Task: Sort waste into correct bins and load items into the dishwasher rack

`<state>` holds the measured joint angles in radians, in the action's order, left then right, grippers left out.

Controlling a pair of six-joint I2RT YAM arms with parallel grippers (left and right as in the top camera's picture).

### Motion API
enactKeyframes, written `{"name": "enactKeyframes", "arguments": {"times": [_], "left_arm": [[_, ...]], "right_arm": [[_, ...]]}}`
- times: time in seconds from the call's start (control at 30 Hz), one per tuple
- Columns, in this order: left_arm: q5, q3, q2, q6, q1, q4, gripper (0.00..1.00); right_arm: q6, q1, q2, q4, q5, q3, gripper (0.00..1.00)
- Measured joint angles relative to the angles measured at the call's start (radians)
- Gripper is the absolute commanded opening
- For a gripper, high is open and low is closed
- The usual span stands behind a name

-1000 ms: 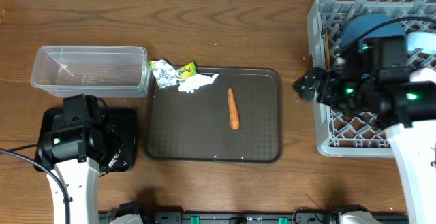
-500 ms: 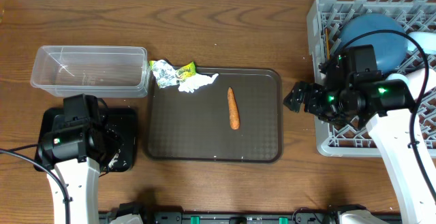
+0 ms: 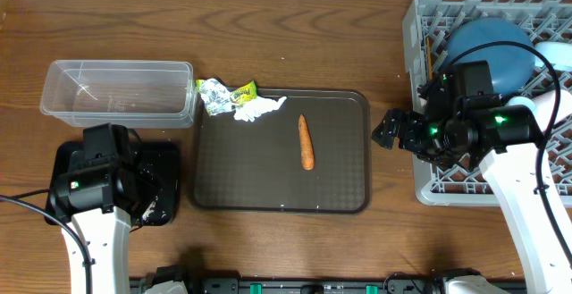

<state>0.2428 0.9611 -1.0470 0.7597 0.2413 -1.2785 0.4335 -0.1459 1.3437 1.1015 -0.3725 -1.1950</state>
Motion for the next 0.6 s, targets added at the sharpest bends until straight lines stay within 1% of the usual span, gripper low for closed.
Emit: {"name": "enactKeyframes", "arguments": {"times": [0.6], "left_arm": [[0.016,0.000,0.000,0.000,0.000,0.002,0.98]], "right_arm": [[0.000,0.000,0.000,0.000,0.000,0.000,0.99]]}}
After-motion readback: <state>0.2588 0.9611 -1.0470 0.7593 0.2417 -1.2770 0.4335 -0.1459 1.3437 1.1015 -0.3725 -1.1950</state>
